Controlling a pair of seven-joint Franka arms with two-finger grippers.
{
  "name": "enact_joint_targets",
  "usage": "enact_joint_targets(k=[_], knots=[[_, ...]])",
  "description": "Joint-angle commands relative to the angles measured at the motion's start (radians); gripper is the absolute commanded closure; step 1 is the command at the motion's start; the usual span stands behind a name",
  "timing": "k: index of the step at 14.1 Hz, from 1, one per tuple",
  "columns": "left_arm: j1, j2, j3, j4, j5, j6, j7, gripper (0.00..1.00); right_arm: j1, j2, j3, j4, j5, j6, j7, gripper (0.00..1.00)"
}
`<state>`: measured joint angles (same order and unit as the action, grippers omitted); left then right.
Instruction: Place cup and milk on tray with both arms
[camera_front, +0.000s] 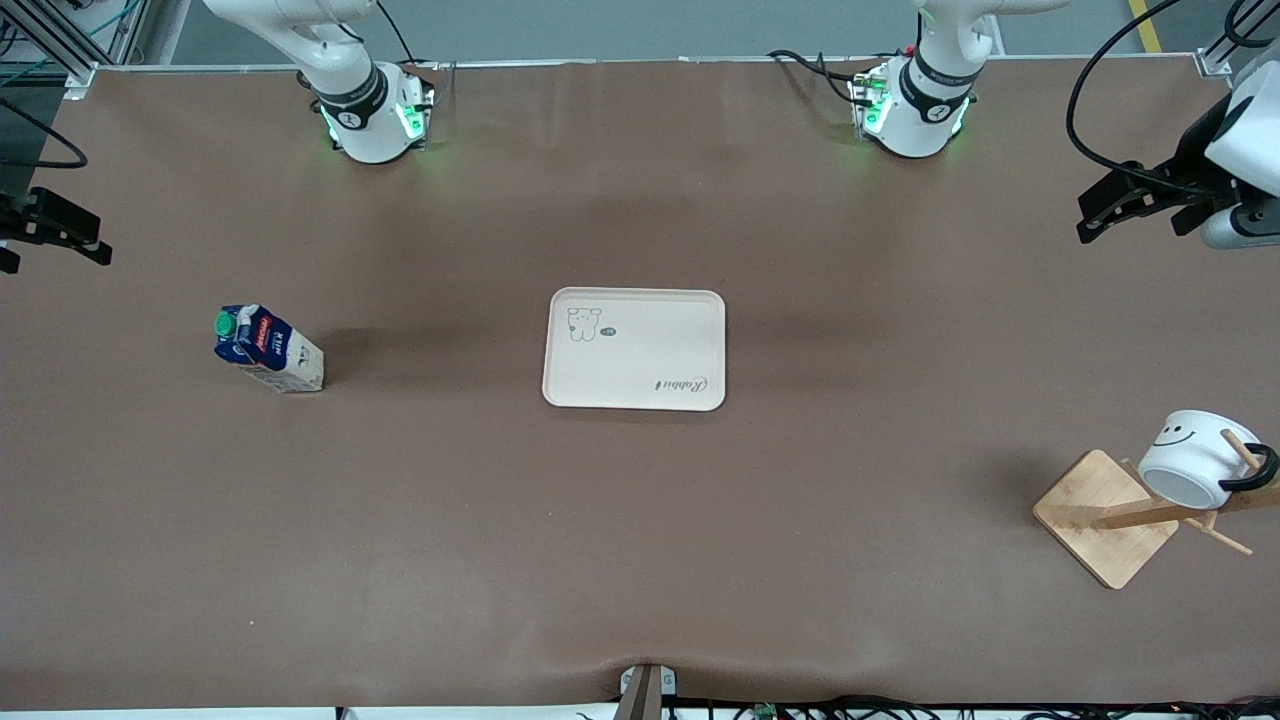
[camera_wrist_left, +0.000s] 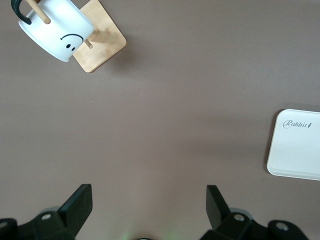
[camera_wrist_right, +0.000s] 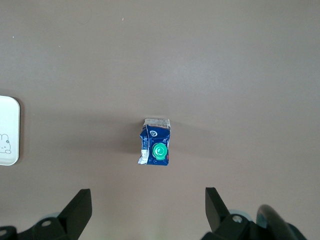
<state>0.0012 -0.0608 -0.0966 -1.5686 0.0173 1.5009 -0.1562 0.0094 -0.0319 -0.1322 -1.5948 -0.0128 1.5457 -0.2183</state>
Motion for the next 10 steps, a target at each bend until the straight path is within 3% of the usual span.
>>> enact_joint_targets(k=[1, 10], knots=[[0.005, 0.010, -0.003, 0.022, 0.015, -0.004, 0.010, 0.00, -0.005, 0.010, 0.002, 0.024, -0.006, -0.015, -0.003, 0.00], [0.011, 0.009, 0.009, 0.022, 0.016, -0.004, 0.010, 0.00, -0.005, 0.012, 0.002, 0.023, -0.006, -0.015, -0.003, 0.00]])
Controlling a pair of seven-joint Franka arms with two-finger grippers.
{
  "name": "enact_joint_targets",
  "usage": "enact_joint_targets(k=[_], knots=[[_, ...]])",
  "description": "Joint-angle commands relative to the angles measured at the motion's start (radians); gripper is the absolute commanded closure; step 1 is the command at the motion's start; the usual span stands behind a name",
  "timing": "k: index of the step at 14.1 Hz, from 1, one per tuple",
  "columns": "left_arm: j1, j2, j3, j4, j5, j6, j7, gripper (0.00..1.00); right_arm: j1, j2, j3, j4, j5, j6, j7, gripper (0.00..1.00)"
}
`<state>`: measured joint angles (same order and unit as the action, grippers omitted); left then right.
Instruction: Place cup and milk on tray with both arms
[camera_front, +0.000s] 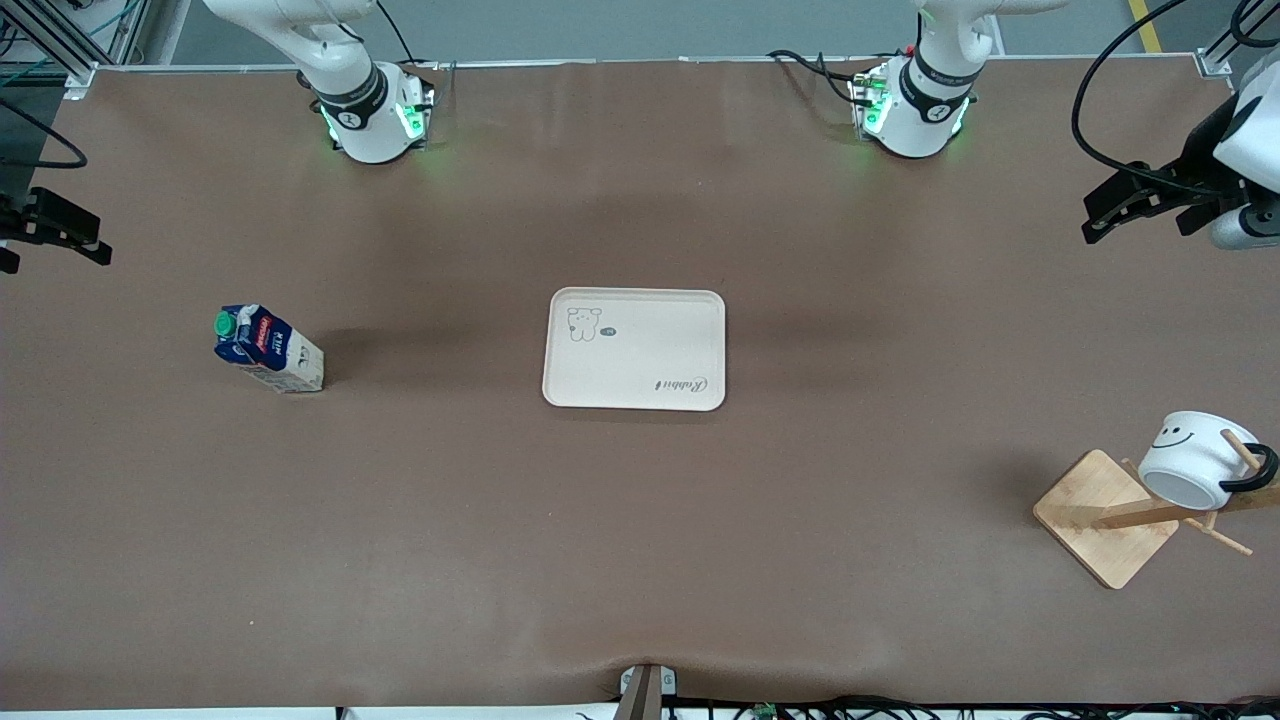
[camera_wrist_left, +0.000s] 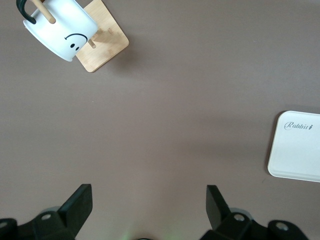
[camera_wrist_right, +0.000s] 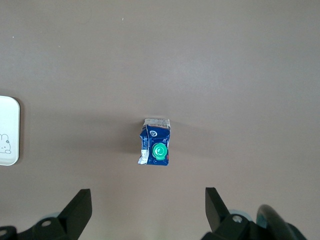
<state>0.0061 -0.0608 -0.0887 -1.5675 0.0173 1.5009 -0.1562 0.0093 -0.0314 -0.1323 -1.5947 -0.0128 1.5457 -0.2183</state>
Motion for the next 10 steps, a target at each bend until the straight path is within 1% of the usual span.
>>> enact_joint_targets(k=[1, 4, 5, 6, 8, 10], knots=[[0.015, 0.007, 0.001, 0.021, 0.018, -0.004, 0.010, 0.00, -0.005, 0.011, 0.002, 0.022, -0.006, -0.015, -0.003, 0.00], [0.052, 0.007, 0.001, 0.009, 0.021, 0.013, 0.044, 0.00, -0.006, 0.011, 0.002, 0.022, -0.006, -0.015, -0.003, 0.00], [0.089, 0.000, 0.000, -0.005, 0.020, 0.042, 0.058, 0.00, -0.006, 0.011, 0.002, 0.022, -0.006, -0.015, -0.003, 0.00], [0.121, -0.013, -0.002, -0.044, 0.010, 0.097, 0.078, 0.00, -0.006, 0.011, 0.002, 0.022, -0.006, -0.015, -0.003, 0.00], [0.178, -0.068, -0.002, -0.158, -0.002, 0.230, 0.102, 0.00, -0.008, 0.013, 0.002, 0.022, -0.006, -0.015, -0.003, 0.00], [0.227, -0.093, -0.002, -0.256, -0.048, 0.350, 0.144, 0.00, -0.008, 0.013, 0.002, 0.022, -0.004, -0.015, -0.001, 0.00]])
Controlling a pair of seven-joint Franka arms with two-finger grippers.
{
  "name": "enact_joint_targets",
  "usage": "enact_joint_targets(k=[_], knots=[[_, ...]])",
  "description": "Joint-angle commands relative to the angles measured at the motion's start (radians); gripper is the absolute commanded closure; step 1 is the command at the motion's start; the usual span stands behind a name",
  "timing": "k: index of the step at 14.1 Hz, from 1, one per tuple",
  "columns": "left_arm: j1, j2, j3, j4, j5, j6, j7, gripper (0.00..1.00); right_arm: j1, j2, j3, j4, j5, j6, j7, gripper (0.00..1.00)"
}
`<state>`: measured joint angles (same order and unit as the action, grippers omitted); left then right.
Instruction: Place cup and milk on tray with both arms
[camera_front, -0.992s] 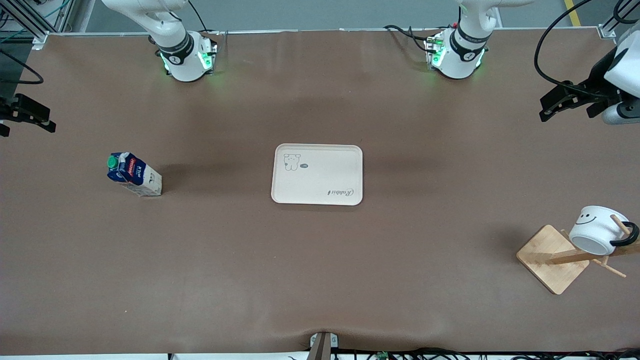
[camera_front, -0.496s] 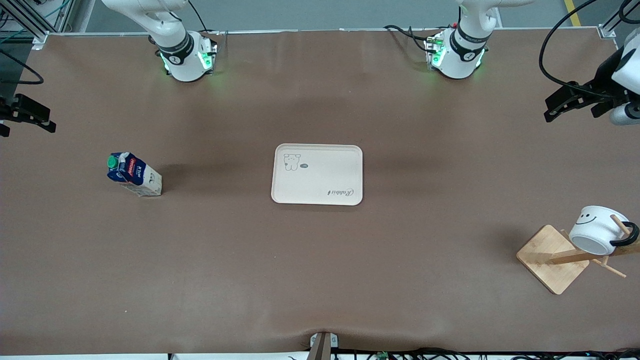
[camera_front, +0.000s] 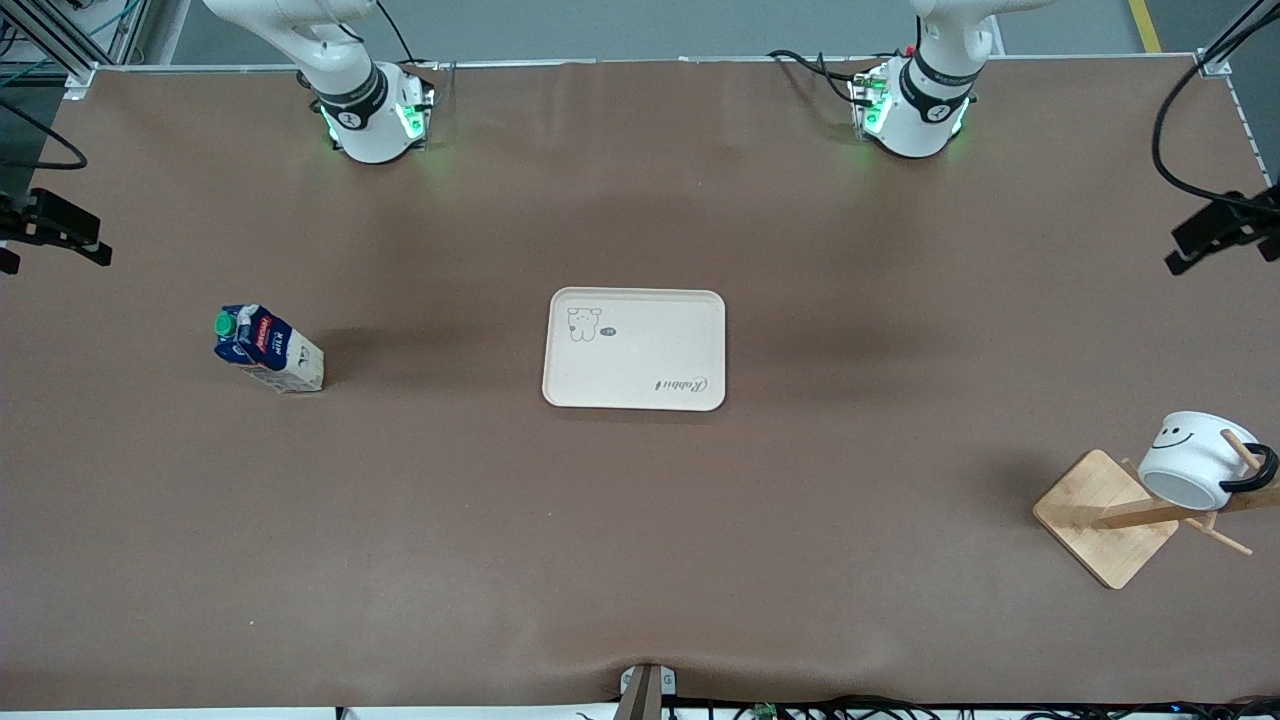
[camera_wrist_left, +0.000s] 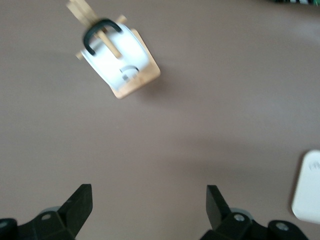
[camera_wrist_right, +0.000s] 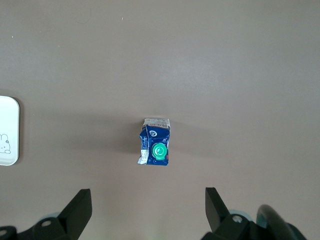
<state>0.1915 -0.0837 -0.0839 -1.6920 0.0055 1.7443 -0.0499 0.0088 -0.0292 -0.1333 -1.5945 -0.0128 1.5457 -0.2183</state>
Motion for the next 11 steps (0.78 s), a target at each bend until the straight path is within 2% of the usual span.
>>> enact_joint_targets(k=[1, 4, 7, 11], knots=[[0.077, -0.068, -0.007, -0.164, -0.059, 0.157, 0.083, 0.00, -0.007, 0.012, 0.003, 0.022, -0.004, -0.015, -0.001, 0.00], [0.150, -0.064, -0.005, -0.254, -0.145, 0.309, 0.206, 0.00, -0.006, 0.014, 0.001, 0.024, -0.004, -0.015, -0.001, 0.00], [0.181, -0.050, -0.005, -0.331, -0.266, 0.447, 0.367, 0.00, -0.006, 0.014, 0.001, 0.024, -0.004, -0.015, -0.001, 0.00], [0.201, 0.004, -0.005, -0.344, -0.335, 0.546, 0.488, 0.00, -0.007, 0.014, 0.001, 0.024, -0.004, -0.015, -0.001, 0.00]])
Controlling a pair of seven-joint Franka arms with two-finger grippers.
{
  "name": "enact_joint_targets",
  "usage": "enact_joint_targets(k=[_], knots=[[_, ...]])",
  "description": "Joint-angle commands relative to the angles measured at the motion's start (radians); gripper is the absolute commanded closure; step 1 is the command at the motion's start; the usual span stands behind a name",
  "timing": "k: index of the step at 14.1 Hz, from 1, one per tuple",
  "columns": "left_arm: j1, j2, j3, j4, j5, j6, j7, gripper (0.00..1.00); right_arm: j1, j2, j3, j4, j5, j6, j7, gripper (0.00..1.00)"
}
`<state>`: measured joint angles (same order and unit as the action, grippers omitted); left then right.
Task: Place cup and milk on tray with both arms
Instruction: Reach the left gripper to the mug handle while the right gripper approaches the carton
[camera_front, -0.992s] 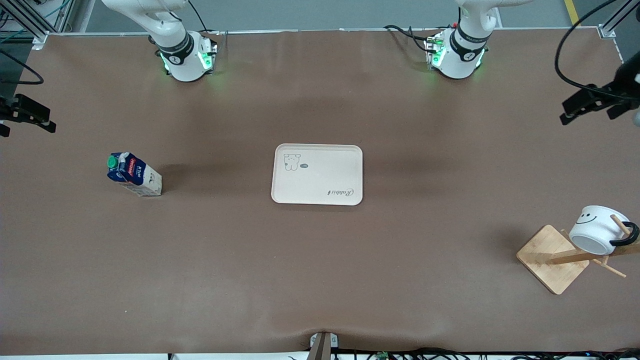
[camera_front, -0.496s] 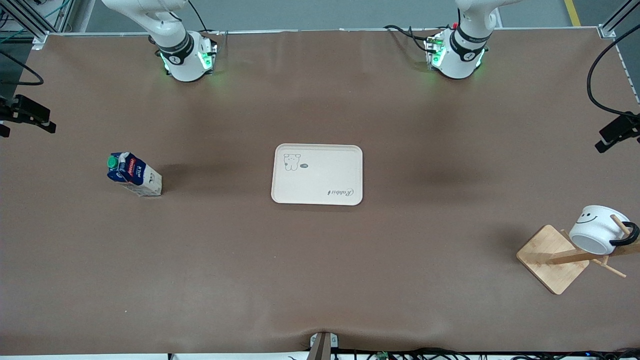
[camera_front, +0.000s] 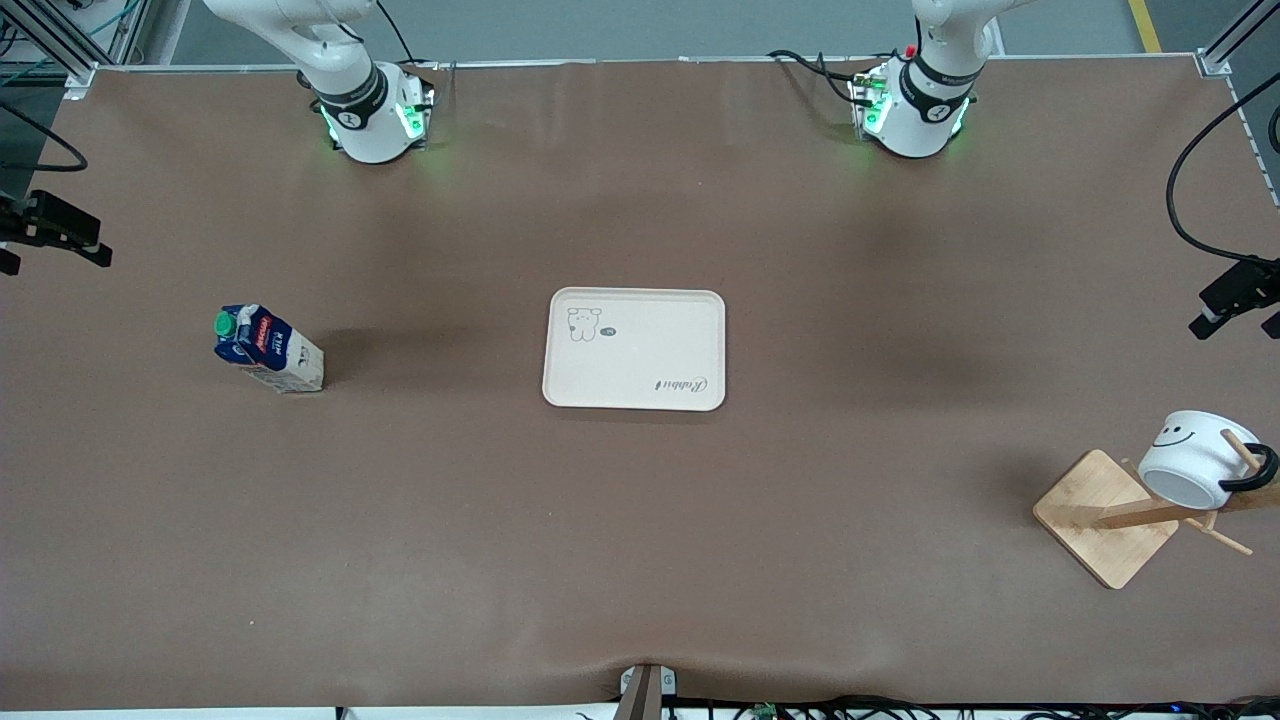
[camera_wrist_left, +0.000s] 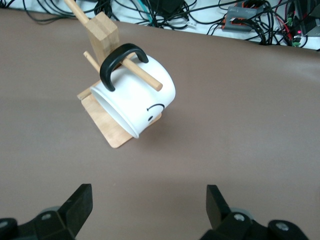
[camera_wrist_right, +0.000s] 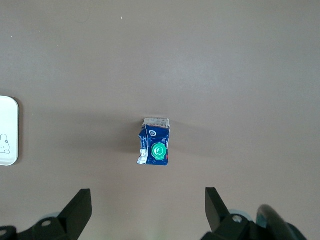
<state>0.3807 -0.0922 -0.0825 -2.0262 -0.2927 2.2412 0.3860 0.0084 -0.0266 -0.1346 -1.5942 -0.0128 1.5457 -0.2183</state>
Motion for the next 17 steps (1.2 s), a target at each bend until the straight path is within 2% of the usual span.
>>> enact_joint_targets(k=[1, 7, 10, 14, 17], knots=[[0.024, 0.029, -0.006, -0.011, -0.048, 0.079, 0.065, 0.00, -0.007, 0.011, 0.003, 0.023, -0.004, -0.015, -0.001, 0.00], [0.029, 0.158, -0.006, -0.008, -0.279, 0.221, 0.287, 0.02, -0.007, 0.011, 0.003, 0.023, -0.004, -0.015, -0.001, 0.00], [0.027, 0.210, -0.006, 0.006, -0.397, 0.253, 0.394, 0.08, -0.007, 0.011, 0.003, 0.025, -0.004, -0.015, -0.001, 0.00], [0.023, 0.252, -0.010, 0.029, -0.457, 0.270, 0.445, 0.15, -0.005, 0.014, 0.003, 0.023, -0.004, -0.013, -0.003, 0.00], [0.018, 0.264, -0.013, 0.046, -0.451, 0.270, 0.447, 0.41, -0.007, 0.051, 0.003, 0.023, -0.004, 0.001, -0.001, 0.00]])
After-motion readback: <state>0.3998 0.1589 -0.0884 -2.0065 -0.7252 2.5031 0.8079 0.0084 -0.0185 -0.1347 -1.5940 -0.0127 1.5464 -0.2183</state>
